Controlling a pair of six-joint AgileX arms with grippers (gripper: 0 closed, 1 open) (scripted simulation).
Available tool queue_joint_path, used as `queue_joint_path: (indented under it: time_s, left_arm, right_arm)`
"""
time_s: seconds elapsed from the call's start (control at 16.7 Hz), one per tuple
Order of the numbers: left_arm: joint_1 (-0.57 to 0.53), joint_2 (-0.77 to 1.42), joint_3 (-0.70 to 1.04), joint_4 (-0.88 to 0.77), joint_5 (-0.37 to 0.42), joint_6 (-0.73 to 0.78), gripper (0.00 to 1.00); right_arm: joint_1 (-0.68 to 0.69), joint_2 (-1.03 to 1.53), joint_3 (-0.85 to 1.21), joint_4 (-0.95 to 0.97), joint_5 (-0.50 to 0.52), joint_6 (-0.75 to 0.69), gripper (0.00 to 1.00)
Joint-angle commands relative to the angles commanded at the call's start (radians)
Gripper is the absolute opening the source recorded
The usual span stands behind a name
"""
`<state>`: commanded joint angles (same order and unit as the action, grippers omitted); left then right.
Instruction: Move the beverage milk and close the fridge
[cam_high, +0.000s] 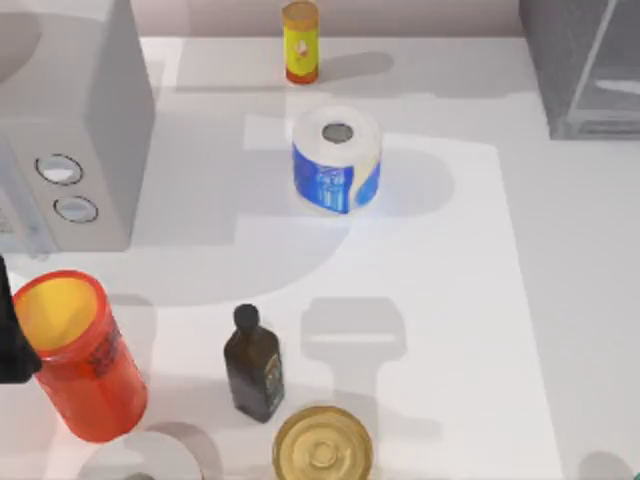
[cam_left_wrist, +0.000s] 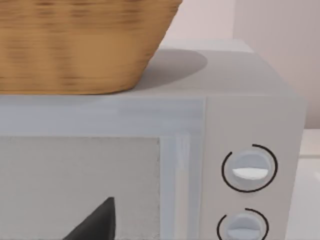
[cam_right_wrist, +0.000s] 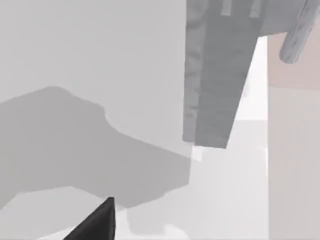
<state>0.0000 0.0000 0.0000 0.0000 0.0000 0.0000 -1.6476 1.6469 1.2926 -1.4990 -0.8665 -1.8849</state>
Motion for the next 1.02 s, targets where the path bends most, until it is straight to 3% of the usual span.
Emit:
queue_joint_path:
  time_s: [0.24, 0.66, 0.84, 1.02]
  left_arm:
    - [0.0, 0.0, 0.0, 0.0, 0.0, 0.0, 1.0]
    - [0.0, 0.0, 0.0, 0.0, 0.0, 0.0, 1.0]
    - [0.0, 0.0, 0.0, 0.0, 0.0, 0.0, 1.0]
    - [0.0, 0.0, 0.0, 0.0, 0.0, 0.0, 1.0]
  right_arm:
    - [-0.15, 0.155, 0.035, 0.024, -0.073, -0.138, 1.0]
    - [-0.158, 0.167, 0.034, 0.027, -0.078, -0.147, 1.0]
    - [-0.104, 0.173, 0.03, 0.078, -0.064, -0.087, 1.0]
    - [0.014, 0.182, 0.017, 0.204, -0.035, 0.066, 1.0]
